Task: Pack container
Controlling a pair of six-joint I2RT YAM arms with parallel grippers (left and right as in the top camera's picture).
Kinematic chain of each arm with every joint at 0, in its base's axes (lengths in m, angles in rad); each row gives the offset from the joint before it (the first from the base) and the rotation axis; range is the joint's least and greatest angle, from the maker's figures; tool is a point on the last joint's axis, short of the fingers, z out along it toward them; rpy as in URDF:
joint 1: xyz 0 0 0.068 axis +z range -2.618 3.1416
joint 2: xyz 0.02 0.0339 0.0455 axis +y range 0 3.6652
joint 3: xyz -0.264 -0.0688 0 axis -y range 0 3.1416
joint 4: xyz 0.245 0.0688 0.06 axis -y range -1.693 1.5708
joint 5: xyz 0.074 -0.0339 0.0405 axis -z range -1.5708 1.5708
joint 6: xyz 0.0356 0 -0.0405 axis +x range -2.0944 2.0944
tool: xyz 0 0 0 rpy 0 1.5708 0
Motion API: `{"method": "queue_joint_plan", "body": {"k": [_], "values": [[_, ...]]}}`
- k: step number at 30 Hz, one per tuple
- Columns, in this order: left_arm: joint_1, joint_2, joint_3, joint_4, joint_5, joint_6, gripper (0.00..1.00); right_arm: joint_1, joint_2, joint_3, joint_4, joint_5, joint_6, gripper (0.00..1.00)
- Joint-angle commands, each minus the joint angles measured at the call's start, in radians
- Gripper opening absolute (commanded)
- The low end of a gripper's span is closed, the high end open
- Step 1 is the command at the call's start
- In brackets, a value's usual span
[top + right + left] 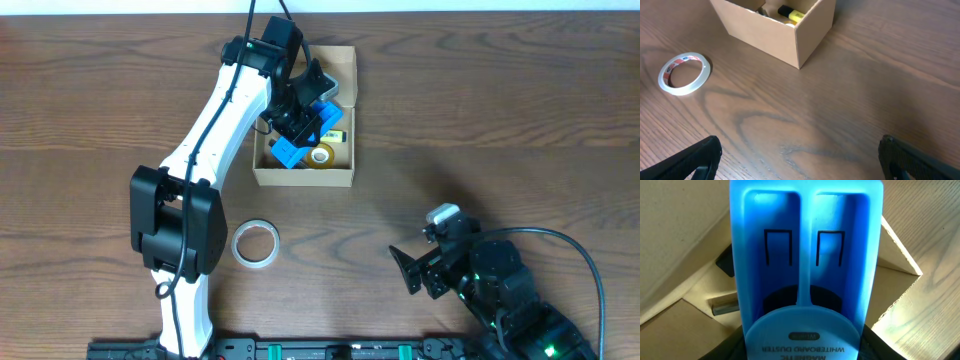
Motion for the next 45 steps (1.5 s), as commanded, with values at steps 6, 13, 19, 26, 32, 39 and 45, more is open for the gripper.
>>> {"method": "queue_joint_plan", "body": {"k": [6,13,19,26,32,39,45], "values": [[-0.005,0.032,-0.003,0.005,0.024,0.018,0.44,-0.007,-0.005,0.001,-0.001,0.003,0.016,0.99],[-0.011,0.051,-0.003,0.004,0.033,0.018,0.6,-0.007,-0.005,0.001,0.0,0.003,0.016,0.99],[-0.012,0.051,-0.003,0.003,0.029,0.018,0.71,-0.007,-0.005,0.001,-0.001,0.003,0.016,0.99],[-0.011,0.051,-0.002,0.011,-0.002,0.012,0.96,-0.007,-0.005,0.001,-0.001,0.003,0.016,0.99],[-0.004,0.027,0.05,-0.021,-0.091,-0.12,0.95,-0.007,-0.005,0.001,-0.001,0.003,0.016,0.99],[0.059,-0.106,0.123,-0.159,-0.089,-0.281,0.95,-0.007,-0.005,0.001,-0.001,0.003,0.016,0.99],[0.091,-0.219,0.059,-0.255,-0.085,-0.3,0.95,-0.007,-0.005,0.001,-0.001,0.003,0.016,0.99]]}}
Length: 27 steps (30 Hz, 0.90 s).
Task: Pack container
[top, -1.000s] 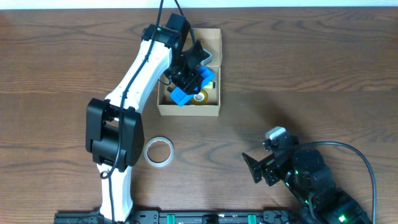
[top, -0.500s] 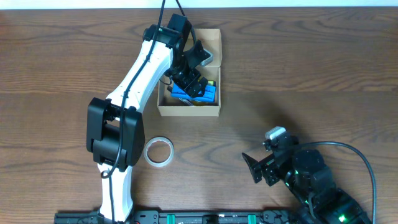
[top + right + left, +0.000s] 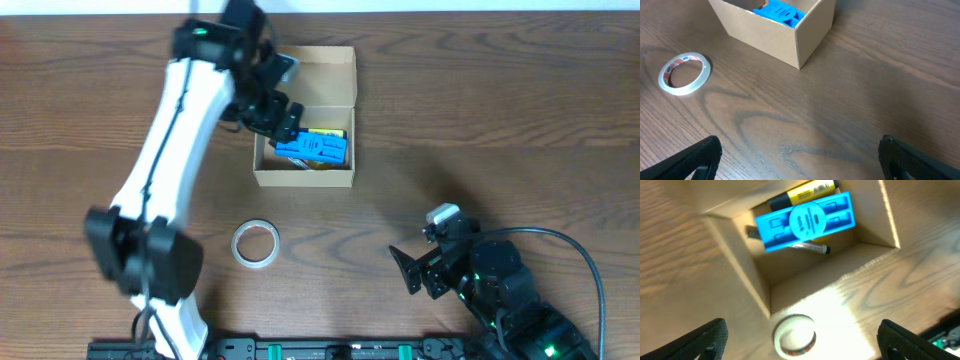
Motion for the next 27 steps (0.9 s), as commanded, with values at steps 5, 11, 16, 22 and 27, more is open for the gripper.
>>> {"method": "queue_joint_plan", "body": {"k": [5,11,16,22,27], "values": [[0.0,-0.138,-0.237,0.036,-0.03,-0.097,0.96,-0.007,-0.005,0.001,-0.001,0.003,0.016,0.99],[-0.001,-0.295,-0.533,0.166,-0.028,-0.191,0.96,-0.007,-0.005,0.001,-0.001,0.003,0.016,0.99],[-0.001,-0.439,-0.753,0.217,-0.018,-0.236,0.95,-0.007,-0.005,0.001,0.0,0.003,0.016,0.99],[-0.003,-0.552,-0.936,0.233,0.002,-0.269,0.95,-0.007,-0.005,0.001,-0.001,0.003,0.016,1.0],[-0.003,-0.606,-1.062,0.299,0.016,-0.397,0.95,-0.007,-0.005,0.001,-0.001,0.003,0.016,0.99]]}}
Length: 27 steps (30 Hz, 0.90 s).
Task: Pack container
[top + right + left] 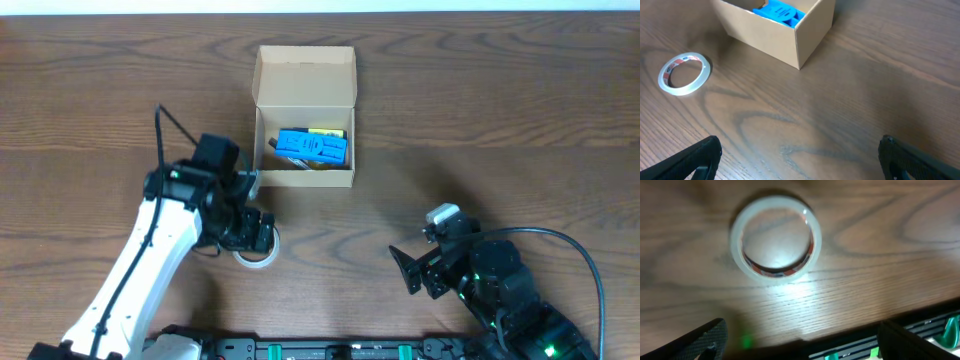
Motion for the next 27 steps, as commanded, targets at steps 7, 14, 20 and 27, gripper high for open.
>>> {"method": "queue_joint_plan", "body": {"k": [7,14,20,27], "values": [[-0.001,-0.032,-0.14,0.1,-0.028,-0.319,0.95,-0.007,-0.004,0.001,0.0,0.003,0.016,0.99],[-0.001,-0.032,-0.191,0.111,-0.162,-0.554,0.96,-0.007,-0.004,0.001,0.0,0.003,0.016,0.99],[-0.001,-0.028,-0.196,0.123,-0.214,-0.654,0.96,-0.007,-0.004,0.001,0.0,0.003,0.016,0.99],[-0.001,-0.018,-0.234,0.179,-0.21,-0.715,0.97,-0.007,-0.004,0.001,0.0,0.003,0.016,0.99]]}}
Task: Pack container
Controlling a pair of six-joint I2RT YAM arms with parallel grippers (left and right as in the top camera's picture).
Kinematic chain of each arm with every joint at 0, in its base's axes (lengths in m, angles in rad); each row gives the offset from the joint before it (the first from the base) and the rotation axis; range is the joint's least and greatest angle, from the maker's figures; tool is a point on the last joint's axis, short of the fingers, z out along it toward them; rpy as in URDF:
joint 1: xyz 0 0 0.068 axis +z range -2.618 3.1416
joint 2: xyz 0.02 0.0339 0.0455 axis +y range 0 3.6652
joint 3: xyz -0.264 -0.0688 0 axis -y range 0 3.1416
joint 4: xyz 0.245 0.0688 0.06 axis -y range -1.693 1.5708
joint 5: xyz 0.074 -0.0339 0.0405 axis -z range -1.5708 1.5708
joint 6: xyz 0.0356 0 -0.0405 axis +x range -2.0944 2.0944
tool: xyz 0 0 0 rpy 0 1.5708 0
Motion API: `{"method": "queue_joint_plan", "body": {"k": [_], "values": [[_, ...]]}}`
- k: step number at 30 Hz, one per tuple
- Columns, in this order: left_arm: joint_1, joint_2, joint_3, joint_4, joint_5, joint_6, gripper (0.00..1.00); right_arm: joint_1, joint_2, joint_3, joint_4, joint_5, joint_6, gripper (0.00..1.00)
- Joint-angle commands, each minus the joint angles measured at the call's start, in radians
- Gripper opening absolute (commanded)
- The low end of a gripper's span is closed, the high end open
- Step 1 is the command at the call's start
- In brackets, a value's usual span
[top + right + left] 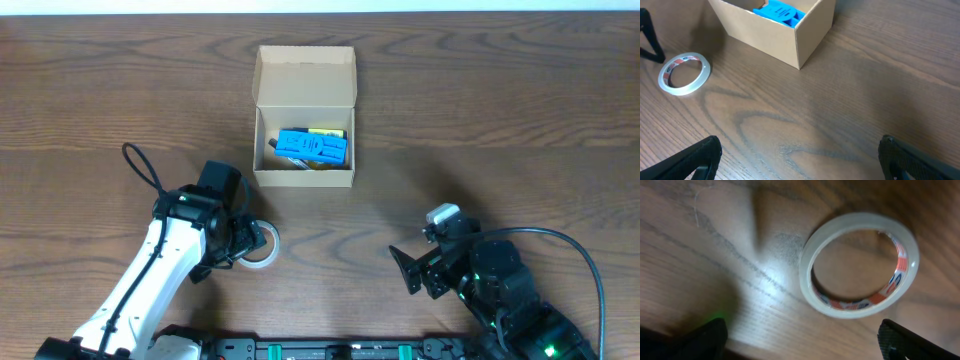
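Note:
An open cardboard box (304,75) stands at the table's far middle, holding a blue whiteboard duster (313,146) on top of markers. A roll of clear tape (262,243) lies flat on the wood in front of the box; it fills the left wrist view as the tape (858,265). My left gripper (250,240) is low over the tape's left side, open, with nothing between its fingers (710,335). My right gripper (408,270) rests open at the near right, empty, facing the box (774,30) and the tape (684,73).
The box's lid flap (305,66) stands open at the back. A black cable (145,172) loops off the left arm. The right arm's body (500,290) takes up the near right corner.
My left gripper has come lower and closer to the tape roll, which now sits off to the right in its wrist view. The right arm, box and tape have not moved.
My left gripper held the blue duster in the box. Then it was open above the box with the duster lying inside. Then it was over the tape roll in front of the box, and now it is low beside it.

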Motion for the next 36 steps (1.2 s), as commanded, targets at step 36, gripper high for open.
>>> {"method": "queue_joint_plan", "body": {"k": [36], "values": [[-0.108,0.129,-0.136,0.208,0.023,-0.215,0.75,-0.007,-0.005,0.001,-0.001,0.003,0.016,0.99]]}}
